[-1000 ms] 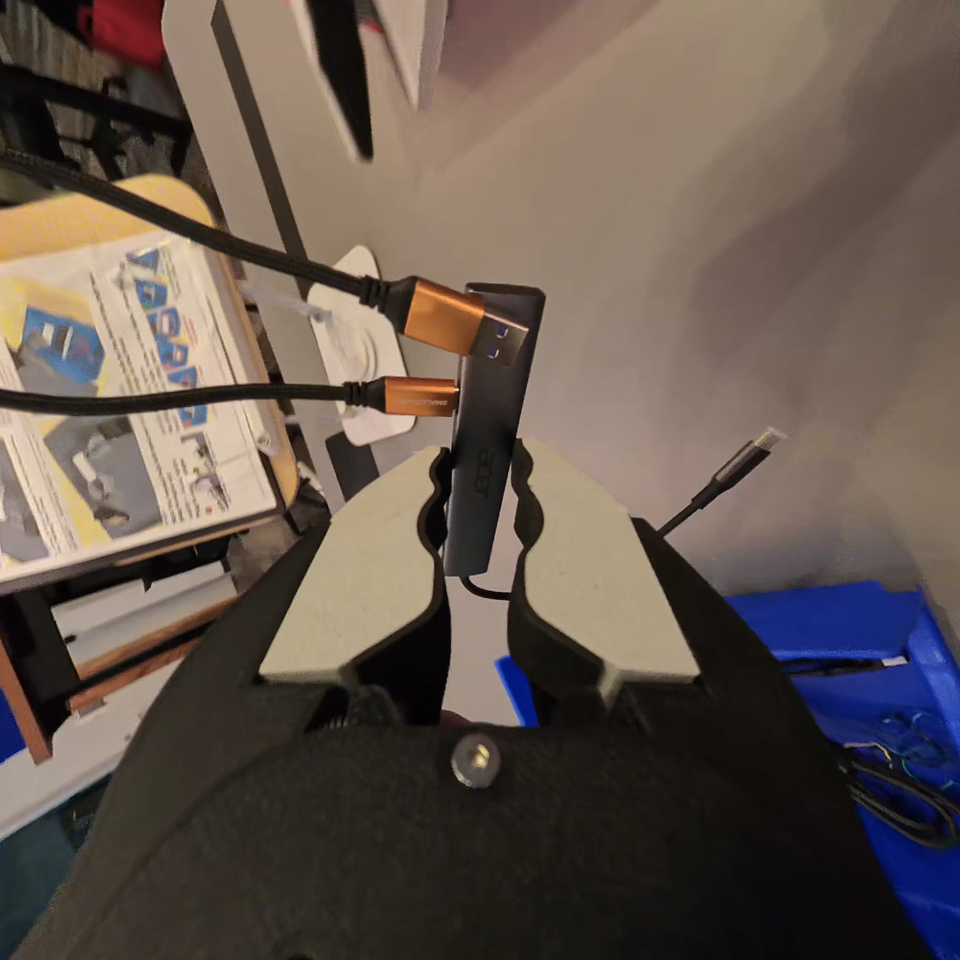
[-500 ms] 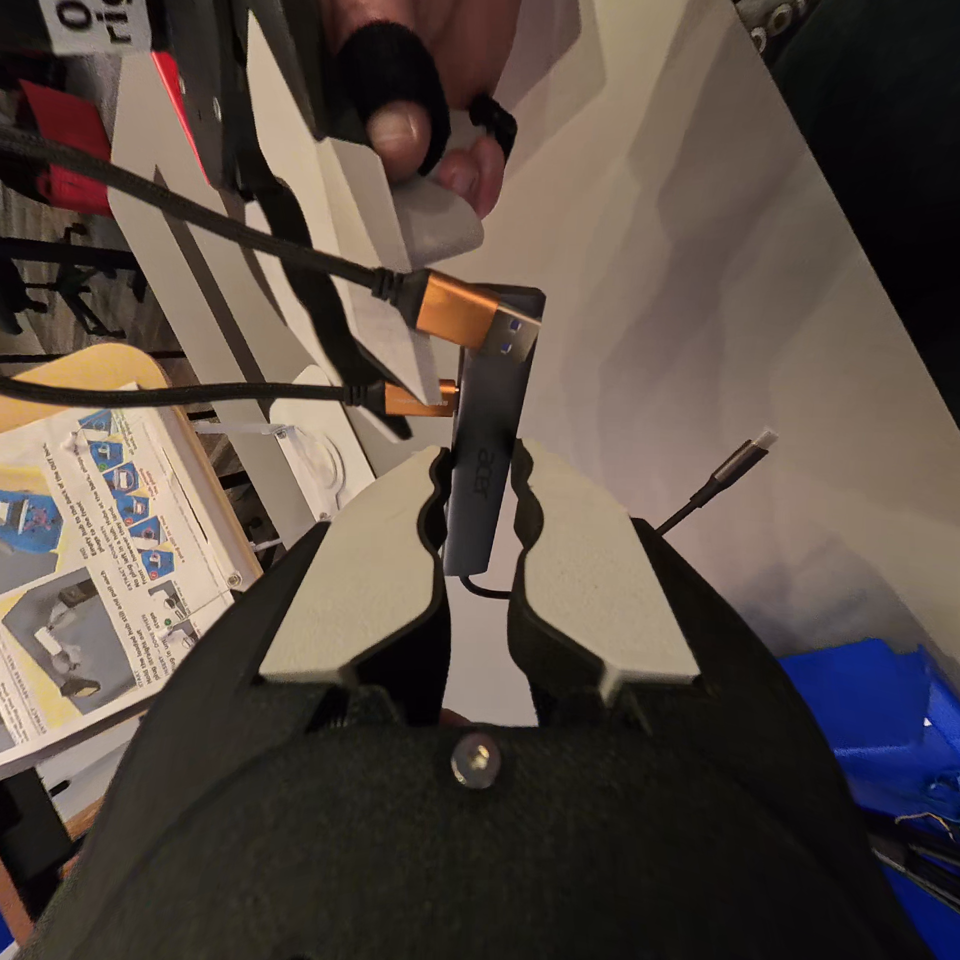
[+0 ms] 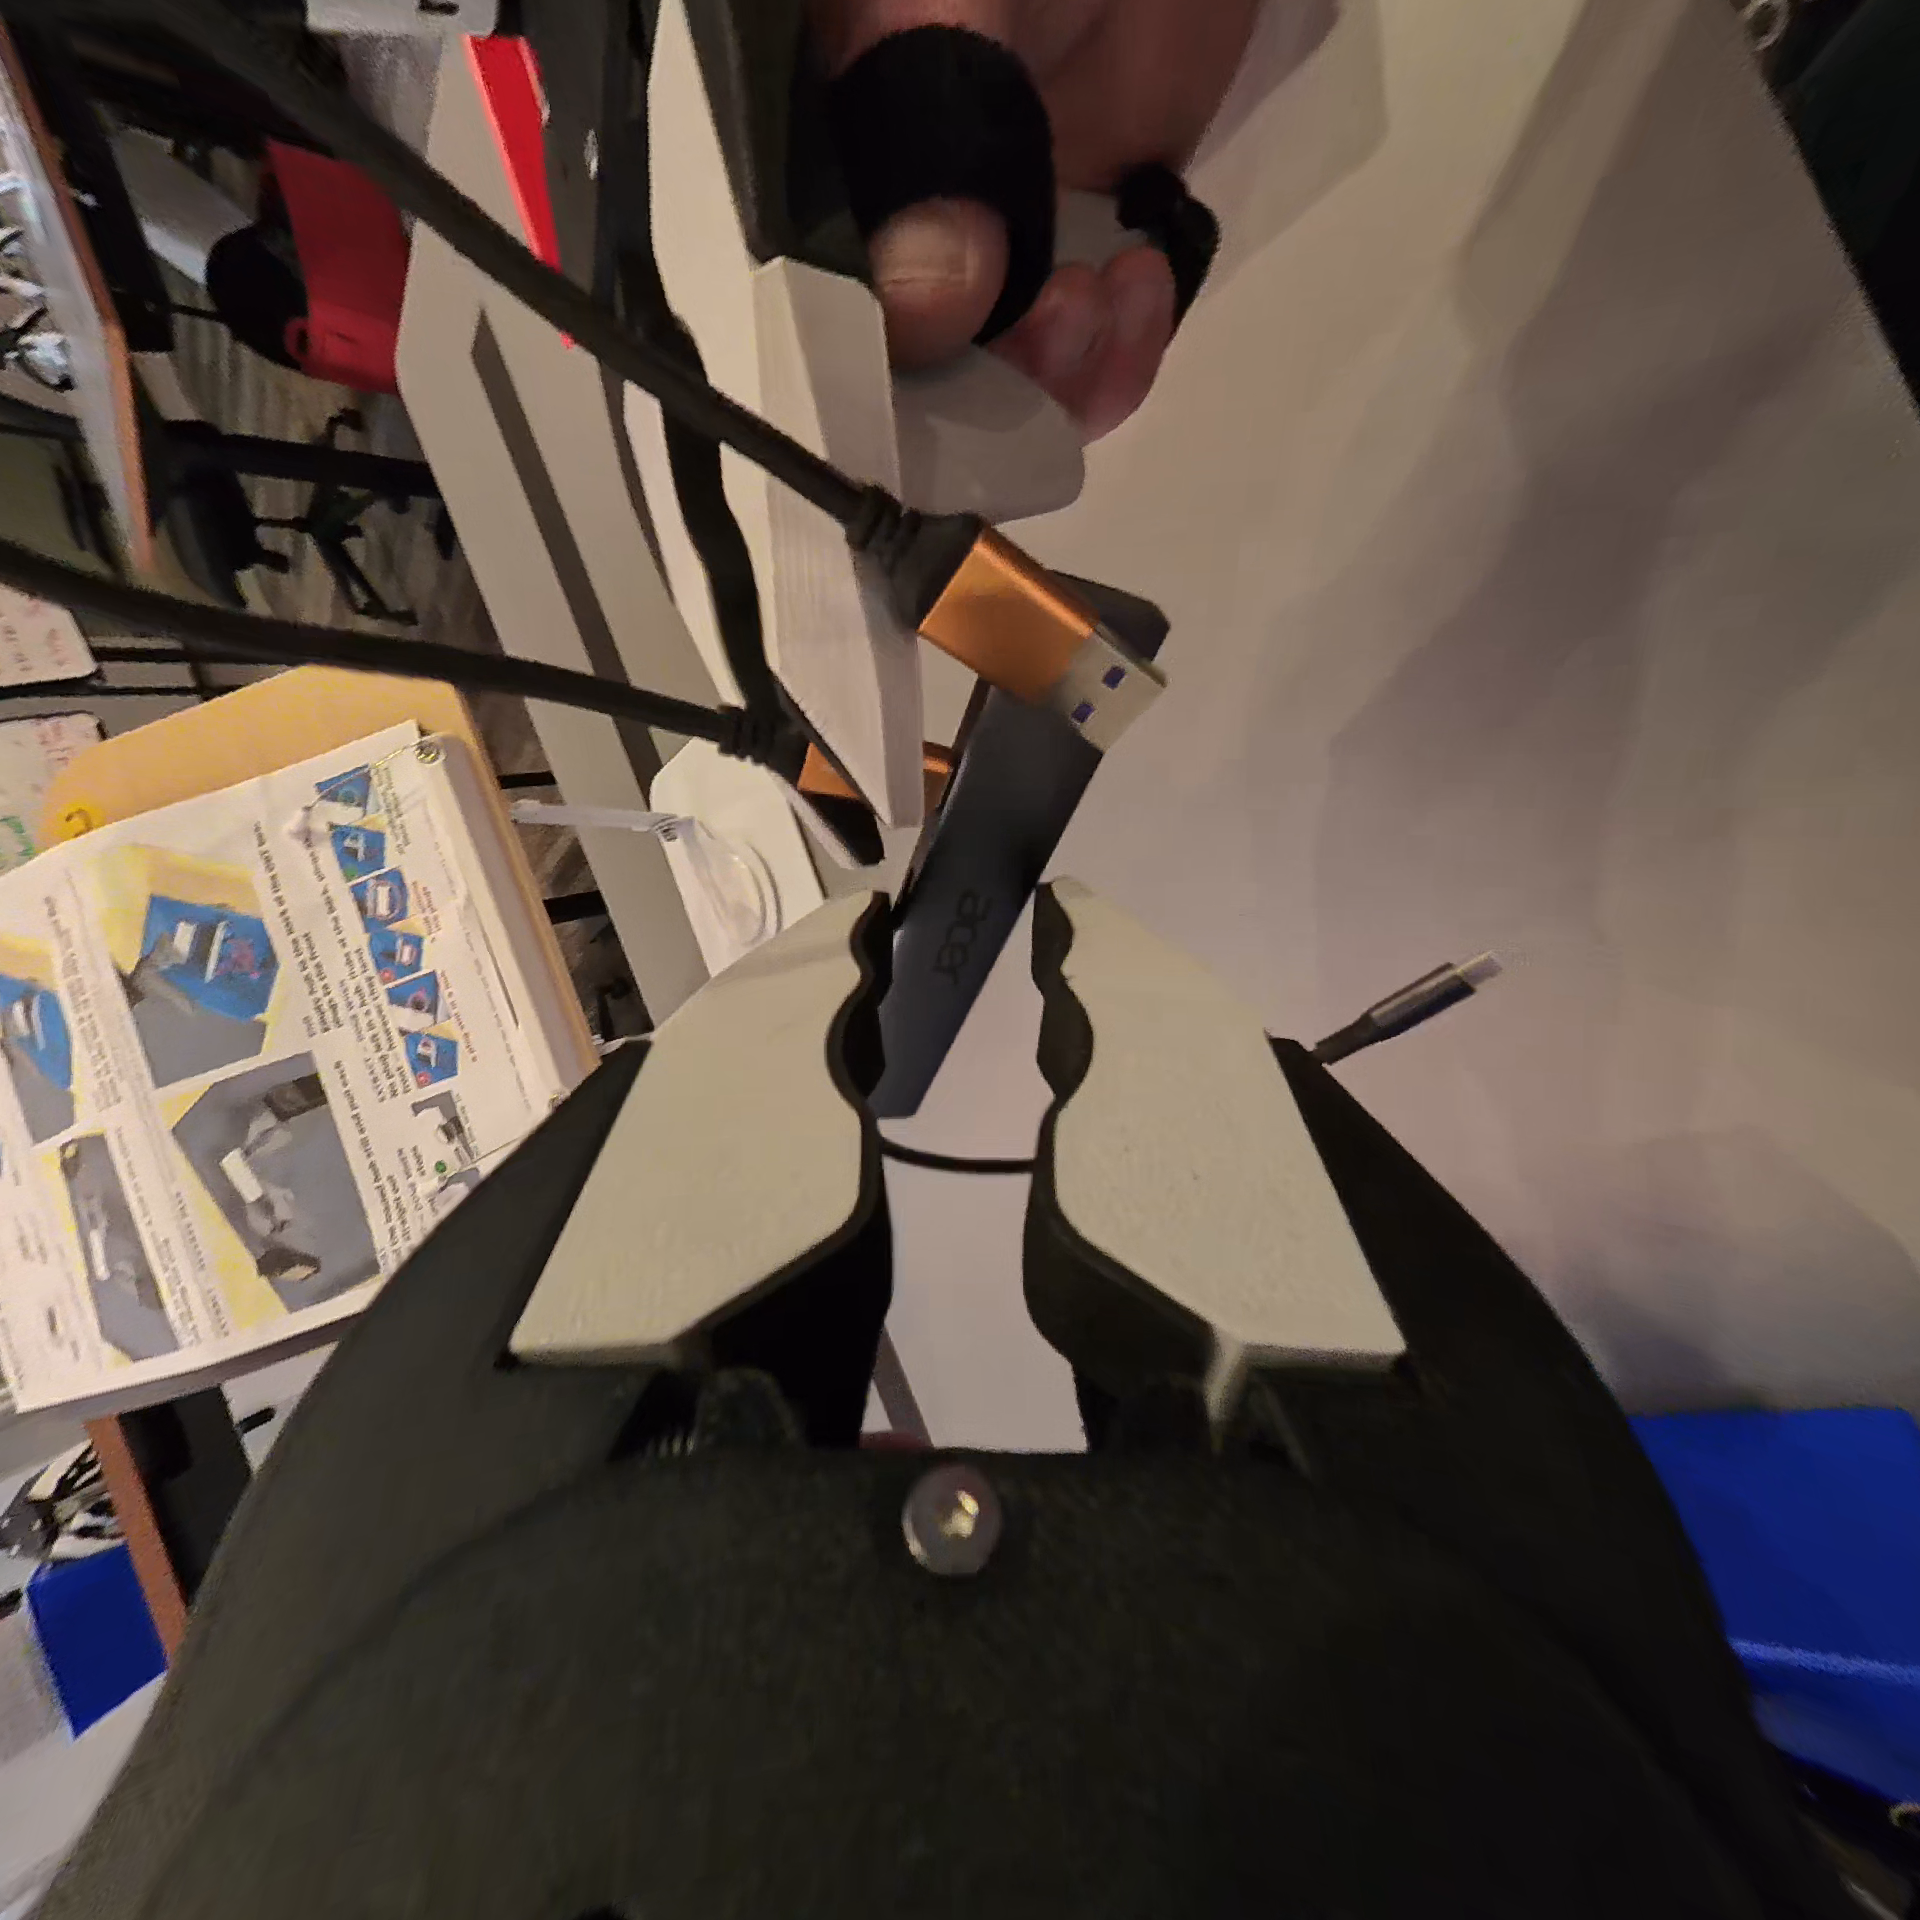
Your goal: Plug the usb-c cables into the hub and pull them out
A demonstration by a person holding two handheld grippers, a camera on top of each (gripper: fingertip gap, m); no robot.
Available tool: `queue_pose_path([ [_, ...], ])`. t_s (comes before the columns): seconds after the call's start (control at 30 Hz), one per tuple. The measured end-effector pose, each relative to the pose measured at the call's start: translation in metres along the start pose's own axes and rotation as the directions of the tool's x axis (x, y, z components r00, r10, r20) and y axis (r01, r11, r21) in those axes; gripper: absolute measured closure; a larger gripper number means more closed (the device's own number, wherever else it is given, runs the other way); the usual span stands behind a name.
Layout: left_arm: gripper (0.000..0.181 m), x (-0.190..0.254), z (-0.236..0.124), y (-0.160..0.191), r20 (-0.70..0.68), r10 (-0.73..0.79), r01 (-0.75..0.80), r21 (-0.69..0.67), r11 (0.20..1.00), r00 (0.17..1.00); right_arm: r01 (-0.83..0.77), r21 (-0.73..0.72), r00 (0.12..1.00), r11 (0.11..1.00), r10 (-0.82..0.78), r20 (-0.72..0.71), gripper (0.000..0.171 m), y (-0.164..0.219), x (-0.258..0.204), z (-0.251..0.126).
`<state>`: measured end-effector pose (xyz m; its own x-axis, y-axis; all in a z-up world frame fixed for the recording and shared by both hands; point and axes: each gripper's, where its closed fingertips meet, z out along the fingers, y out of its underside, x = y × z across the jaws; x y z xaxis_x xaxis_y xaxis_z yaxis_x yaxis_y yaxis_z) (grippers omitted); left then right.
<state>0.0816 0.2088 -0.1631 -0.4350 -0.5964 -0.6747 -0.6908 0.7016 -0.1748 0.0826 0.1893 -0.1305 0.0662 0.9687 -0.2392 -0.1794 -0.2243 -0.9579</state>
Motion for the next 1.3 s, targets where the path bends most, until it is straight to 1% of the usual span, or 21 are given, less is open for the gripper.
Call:
queue_pose_path([
  [0.13, 0.149, -0.002, 0.001, 0.006, 0.049, -0.024, 0.024, -0.016, 1.0, 0.999, -0.024, 0.051, 0.999, 0.998, 0.025, -0.019, 0.163, -0.005, 0.002, -0.003],
  [0.27, 0.146, -0.001, 0.001, 0.008, 0.083, -0.052, 0.054, -0.018, 0.998, 0.995, -0.012, 0.074, 0.998, 0.997, 0.016, -0.055, 0.163, -0.008, 0.004, -0.004],
  [0.37, 0.141, 0.001, -0.001, 0.003, 0.077, -0.131, 0.13, 0.02, 0.991, 0.988, 0.001, 0.092, 0.996, 0.996, 0.007, -0.086, 0.163, -0.011, 0.008, -0.006],
  [0.47, 0.126, 0.002, -0.001, -0.006, 0.058, -0.285, 0.278, 0.103, 0.955, 0.957, 0.026, 0.104, 0.991, 0.994, -0.011, -0.135, 0.163, -0.013, 0.014, -0.008],
  [0.53, 0.111, -0.001, 0.0, -0.011, 0.086, -0.365, 0.35, 0.151, 0.924, 0.927, 0.048, 0.104, 0.984, 0.993, -0.029, -0.176, 0.163, -0.014, 0.018, -0.009],
  [0.6, 0.097, -0.002, 0.003, -0.011, 0.124, -0.429, 0.409, 0.157, 0.899, 0.895, 0.072, 0.114, 0.975, 0.991, -0.046, -0.218, 0.163, -0.016, 0.021, -0.01],
  [0.7, 0.082, -0.006, 0.008, -0.018, 0.177, -0.506, 0.473, 0.199, 0.858, 0.844, 0.105, 0.131, 0.959, 0.986, -0.066, -0.275, 0.163, -0.021, 0.026, -0.011],
  [0.73, 0.08, -0.008, 0.011, -0.018, 0.205, -0.522, 0.487, 0.199, 0.851, 0.828, 0.113, 0.132, 0.955, 0.985, -0.071, -0.289, 0.163, -0.021, 0.027, -0.011],
  [0.8, 0.081, -0.016, 0.012, -0.019, 0.28, -0.535, 0.491, 0.214, 0.844, 0.797, 0.137, 0.132, 0.944, 0.982, -0.089, -0.317, 0.163, -0.023, 0.027, -0.01],
  [0.93, 0.1, -0.035, 0.01, -0.016, 0.373, -0.598, 0.532, 0.273, 0.802, 0.71, 0.171, 0.12, 0.929, 0.978, -0.12, -0.35, 0.162, -0.023, 0.025, -0.007],
  [0.97, 0.101, -0.038, 0.01, -0.014, 0.38, -0.605, 0.536, 0.28, 0.796, 0.7, 0.176, 0.123, 0.924, 0.977, -0.121, -0.363, 0.163, -0.023, 0.026, -0.008],
  [1.03, 0.11, -0.038, 0.013, -0.014, 0.386, -0.605, 0.539, 0.275, 0.796, 0.697, 0.188, 0.127, 0.913, 0.974, -0.126, -0.388, 0.163, -0.026, 0.028, -0.011],
  [1.13, 0.126, -0.039, 0.014, -0.018, 0.434, -0.549, 0.482, 0.264, 0.836, 0.714, 0.194, 0.142, 0.906, 0.971, -0.122, -0.405, 0.163, -0.028, 0.03, -0.016],
  [1.2, 0.131, -0.04, 0.014, -0.019, 0.445, -0.53, 0.462, 0.26, 0.848, 0.722, 0.194, 0.149, 0.907, 0.97, -0.119, -0.405, 0.163, -0.03, 0.03, -0.018],
  [1.3, 0.133, -0.039, 0.016, -0.017, 0.429, -0.521, 0.459, 0.247, 0.853, 0.738, 0.198, 0.146, 0.903, 0.969, -0.122, -0.412, 0.163, -0.029, 0.03, -0.022],
])
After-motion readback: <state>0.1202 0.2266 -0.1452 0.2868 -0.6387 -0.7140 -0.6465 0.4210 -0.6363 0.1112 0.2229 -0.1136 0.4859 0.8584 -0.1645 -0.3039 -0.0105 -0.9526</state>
